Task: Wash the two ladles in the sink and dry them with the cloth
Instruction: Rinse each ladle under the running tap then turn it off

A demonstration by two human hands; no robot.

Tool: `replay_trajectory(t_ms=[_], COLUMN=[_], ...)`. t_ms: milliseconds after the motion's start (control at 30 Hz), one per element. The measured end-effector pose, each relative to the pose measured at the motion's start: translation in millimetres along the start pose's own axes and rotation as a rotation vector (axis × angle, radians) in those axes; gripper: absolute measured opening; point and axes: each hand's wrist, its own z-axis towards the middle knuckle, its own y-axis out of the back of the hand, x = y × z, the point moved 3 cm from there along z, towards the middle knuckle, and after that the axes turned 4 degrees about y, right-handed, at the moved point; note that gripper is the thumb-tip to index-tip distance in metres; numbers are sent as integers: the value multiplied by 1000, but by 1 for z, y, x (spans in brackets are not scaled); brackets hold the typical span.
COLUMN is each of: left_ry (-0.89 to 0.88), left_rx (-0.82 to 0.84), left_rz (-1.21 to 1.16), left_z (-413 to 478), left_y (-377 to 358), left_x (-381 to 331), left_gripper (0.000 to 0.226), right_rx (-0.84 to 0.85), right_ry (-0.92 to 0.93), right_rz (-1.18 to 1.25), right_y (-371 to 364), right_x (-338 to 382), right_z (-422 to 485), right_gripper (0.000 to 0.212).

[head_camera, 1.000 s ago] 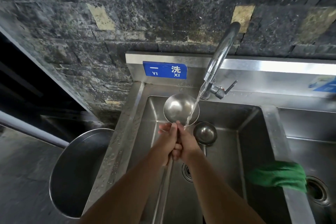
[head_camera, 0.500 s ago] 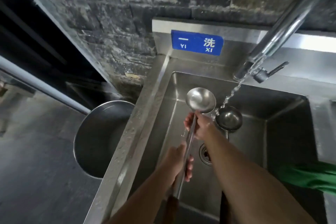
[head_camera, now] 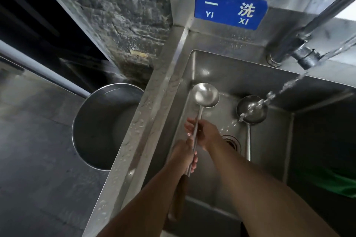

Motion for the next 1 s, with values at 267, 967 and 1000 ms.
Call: replay_trajectory(t_ms=[267,967,1000], left_ry=[15,-39,-42], left_rx=[56,-23,-32], left_rz=[14,20,40], left_z=[31,82,83], left_y=[3,-8,-6], left_x=[-7,42,41], left_gripper=[63,59,59], right_rx=[-9,-85,-93], right_ry=[21,206,205], right_rz=[-82,-497,-531], right_y=[7,27,30], right_x=[-11,-33,-32], right_z=[16,33,30], right_gripper=[20,19,20])
